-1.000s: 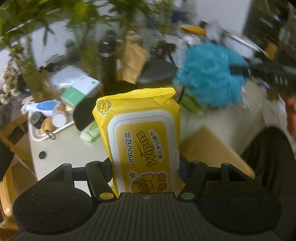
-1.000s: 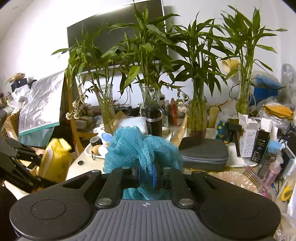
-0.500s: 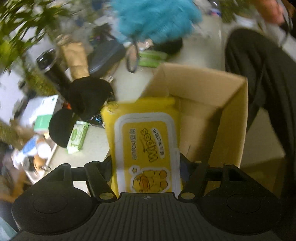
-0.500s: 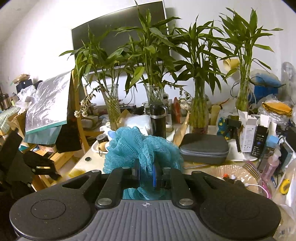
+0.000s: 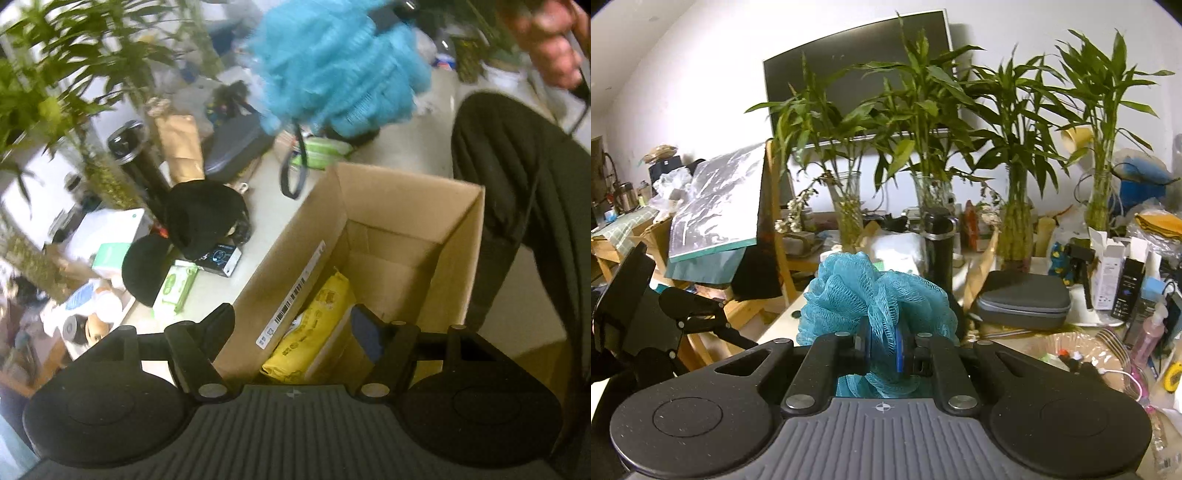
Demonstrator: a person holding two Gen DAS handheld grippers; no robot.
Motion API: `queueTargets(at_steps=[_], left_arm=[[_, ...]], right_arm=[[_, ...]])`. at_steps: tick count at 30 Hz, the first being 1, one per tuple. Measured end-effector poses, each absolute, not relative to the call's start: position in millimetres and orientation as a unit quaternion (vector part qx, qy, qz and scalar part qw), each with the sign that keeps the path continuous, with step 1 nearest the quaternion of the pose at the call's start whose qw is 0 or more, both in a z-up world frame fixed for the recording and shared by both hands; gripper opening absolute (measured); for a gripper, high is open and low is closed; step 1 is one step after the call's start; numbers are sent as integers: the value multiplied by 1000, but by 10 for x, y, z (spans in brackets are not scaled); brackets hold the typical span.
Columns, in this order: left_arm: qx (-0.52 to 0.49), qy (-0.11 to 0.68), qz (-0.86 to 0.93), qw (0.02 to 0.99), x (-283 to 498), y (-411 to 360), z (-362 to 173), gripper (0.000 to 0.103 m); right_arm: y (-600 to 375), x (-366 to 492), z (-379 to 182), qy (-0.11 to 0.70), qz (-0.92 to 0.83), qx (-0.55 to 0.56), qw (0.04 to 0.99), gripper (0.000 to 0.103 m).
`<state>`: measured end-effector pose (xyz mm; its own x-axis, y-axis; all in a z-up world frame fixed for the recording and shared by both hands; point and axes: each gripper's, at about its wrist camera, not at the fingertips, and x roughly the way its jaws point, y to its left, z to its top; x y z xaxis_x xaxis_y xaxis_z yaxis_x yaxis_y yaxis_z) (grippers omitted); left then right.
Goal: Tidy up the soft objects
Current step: 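Open the left tool to drop the wipes while the right tool lowers the sponge into the box, then open the right tool to release the blue sponge into the box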
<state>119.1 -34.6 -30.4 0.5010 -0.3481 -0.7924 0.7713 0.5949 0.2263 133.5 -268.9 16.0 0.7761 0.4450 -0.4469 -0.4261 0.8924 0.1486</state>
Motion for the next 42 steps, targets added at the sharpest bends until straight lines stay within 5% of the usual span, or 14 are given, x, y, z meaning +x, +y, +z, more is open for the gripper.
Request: queueTargets(at_steps=[20, 23, 30, 34, 42], left_arm=[[146, 382, -143, 901, 885, 15, -202, 69], [132, 382, -95, 910, 818, 57, -223, 69], [81, 401, -42, 911, 784, 170, -292, 69], [53, 411, -35, 909, 739, 249, -347, 69], [40, 412, -30, 910, 699, 284, -374, 69]], right_arm=[[-2320, 1159, -5, 265, 337, -13, 903, 15], [-2184, 1108, -52, 269, 384, -33, 883, 27], [-2027, 1123, -323, 308, 366, -71, 875, 89], [-2068, 1138, -411, 321, 344, -62, 880, 102], [-2166, 1187, -579, 347, 280, -63, 893, 103]])
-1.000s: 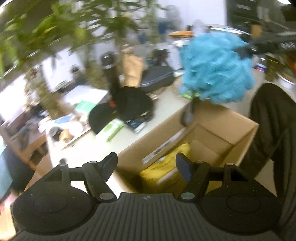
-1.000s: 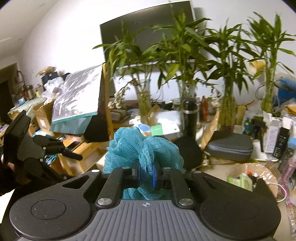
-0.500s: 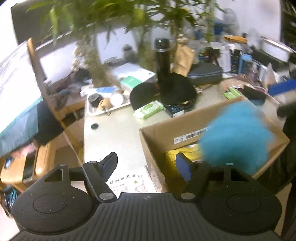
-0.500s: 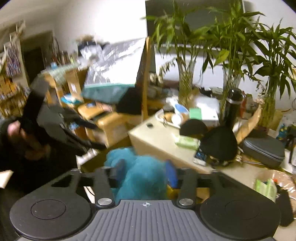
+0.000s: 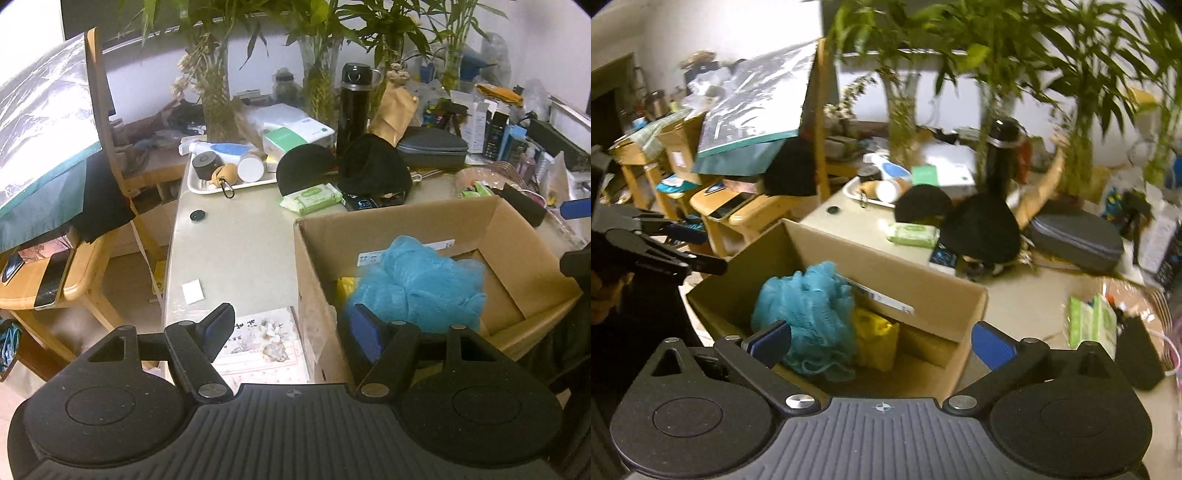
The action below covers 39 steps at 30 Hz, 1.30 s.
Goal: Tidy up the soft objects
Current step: 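Open the right tool to release the blue sponge into the box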
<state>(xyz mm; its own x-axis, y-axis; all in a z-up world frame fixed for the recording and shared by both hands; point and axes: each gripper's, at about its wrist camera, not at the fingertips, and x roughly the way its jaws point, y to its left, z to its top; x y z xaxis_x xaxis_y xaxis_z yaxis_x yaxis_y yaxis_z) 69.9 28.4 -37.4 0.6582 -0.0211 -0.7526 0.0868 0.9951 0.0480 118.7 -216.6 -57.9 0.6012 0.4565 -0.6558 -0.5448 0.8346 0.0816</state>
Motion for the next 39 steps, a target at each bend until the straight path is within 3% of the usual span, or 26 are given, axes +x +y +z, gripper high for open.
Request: queueTargets(at_steps=[26, 39], left_arm=[[95, 402, 25, 910, 1028, 33, -355, 69], [43, 390, -3, 920, 1006, 225, -380, 69]], right_arm=[[-2310, 1318, -608, 353, 222, -25, 909, 103], [-2285, 1299, -607, 350, 208, -32, 913, 103]])
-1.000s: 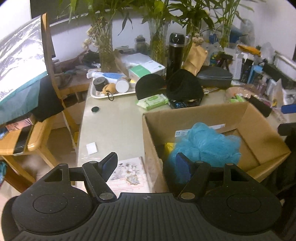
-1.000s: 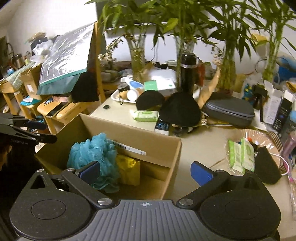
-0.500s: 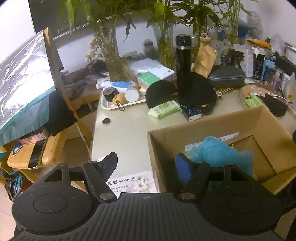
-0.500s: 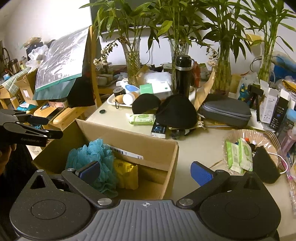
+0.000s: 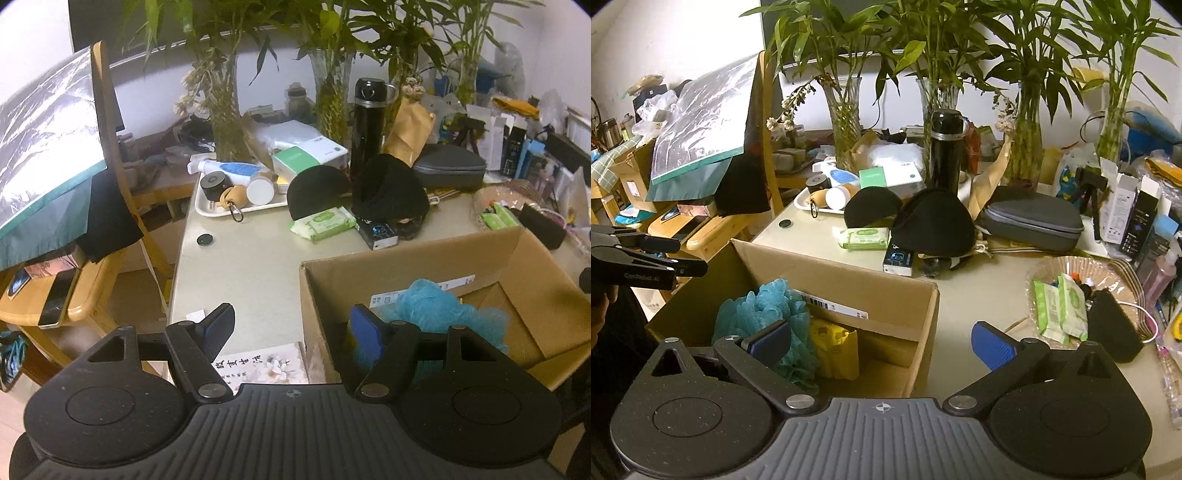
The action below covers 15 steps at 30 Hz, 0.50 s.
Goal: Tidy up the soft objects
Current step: 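Open the right tool to release the blue sponge into the box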
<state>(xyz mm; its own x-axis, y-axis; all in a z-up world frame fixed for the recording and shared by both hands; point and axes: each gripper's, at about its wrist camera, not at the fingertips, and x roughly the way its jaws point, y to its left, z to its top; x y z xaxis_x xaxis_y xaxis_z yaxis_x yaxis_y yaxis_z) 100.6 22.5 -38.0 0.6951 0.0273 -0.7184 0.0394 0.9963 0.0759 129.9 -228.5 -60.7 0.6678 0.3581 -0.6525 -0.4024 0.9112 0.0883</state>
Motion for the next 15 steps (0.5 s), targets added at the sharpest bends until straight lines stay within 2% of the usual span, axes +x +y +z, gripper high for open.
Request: queueTargets(at_steps=[15], left_arm=[[16, 371, -34, 928, 1115, 313, -359, 69]], right_arm=[[-2297, 1344, -607, 351, 181, -31, 918, 103]])
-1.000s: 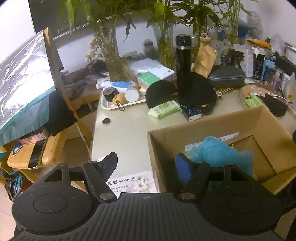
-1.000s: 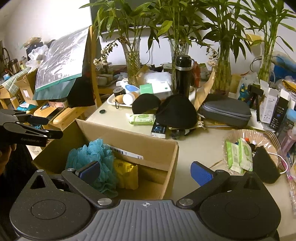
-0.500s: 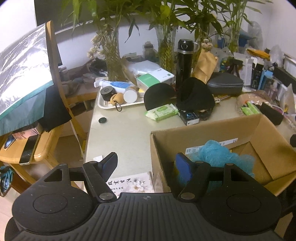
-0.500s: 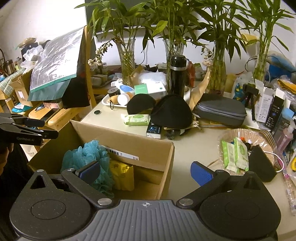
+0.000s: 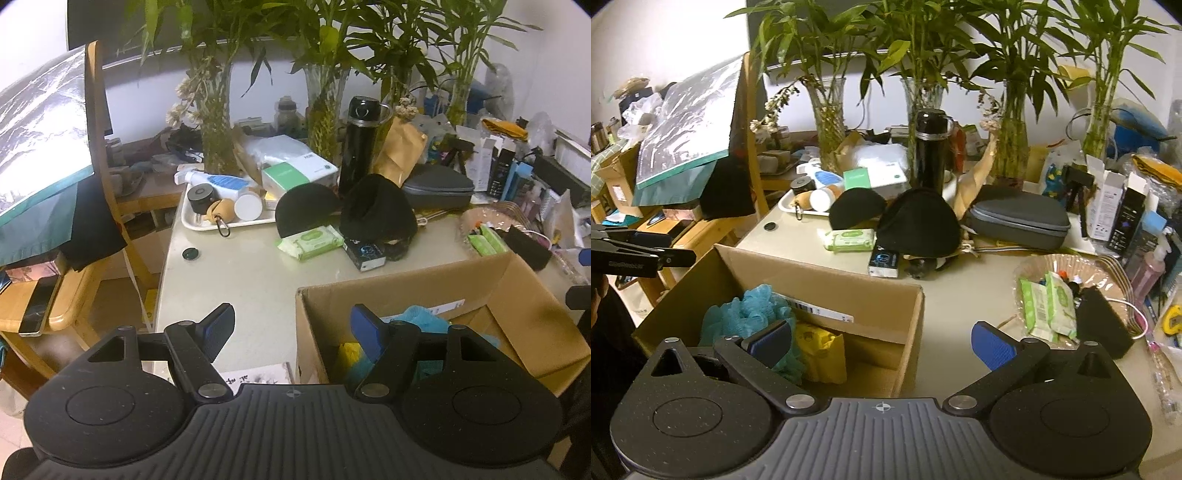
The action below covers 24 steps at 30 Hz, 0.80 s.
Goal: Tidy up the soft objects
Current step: 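Open the right tool to release the blue sponge into the box, then move the right tool toward the black fabric item beside the thermos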
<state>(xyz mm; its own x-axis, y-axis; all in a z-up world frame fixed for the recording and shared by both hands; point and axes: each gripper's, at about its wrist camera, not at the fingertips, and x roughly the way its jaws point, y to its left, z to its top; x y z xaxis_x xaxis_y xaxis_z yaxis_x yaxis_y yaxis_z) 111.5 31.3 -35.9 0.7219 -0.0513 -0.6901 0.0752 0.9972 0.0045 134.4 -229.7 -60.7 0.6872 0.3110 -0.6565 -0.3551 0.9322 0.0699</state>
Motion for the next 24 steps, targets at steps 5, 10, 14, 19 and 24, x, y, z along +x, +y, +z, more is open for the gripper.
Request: queueTargets(at_steps=[5, 10, 14, 19, 24], left_arm=[[21, 364, -51, 930, 1168, 298, -352, 69], [24, 357, -63, 932, 1257, 296, -355, 69], [18, 356, -65, 932, 1354, 315, -370, 69], [13, 351, -69, 934, 1502, 350, -385, 69], [15, 328, -67, 942, 1640, 384, -438, 69]], right_arm=[[-2313, 1354, -596, 349, 182, -27, 919, 103], [-2324, 1370, -573, 344, 192, -17, 919, 103], [-2309, 1411, -565, 342, 200, -11, 918, 103], [-2273, 1494, -556, 336, 205, -11, 919, 103], [-2243, 1659, -549, 331, 204, -8, 921, 103]])
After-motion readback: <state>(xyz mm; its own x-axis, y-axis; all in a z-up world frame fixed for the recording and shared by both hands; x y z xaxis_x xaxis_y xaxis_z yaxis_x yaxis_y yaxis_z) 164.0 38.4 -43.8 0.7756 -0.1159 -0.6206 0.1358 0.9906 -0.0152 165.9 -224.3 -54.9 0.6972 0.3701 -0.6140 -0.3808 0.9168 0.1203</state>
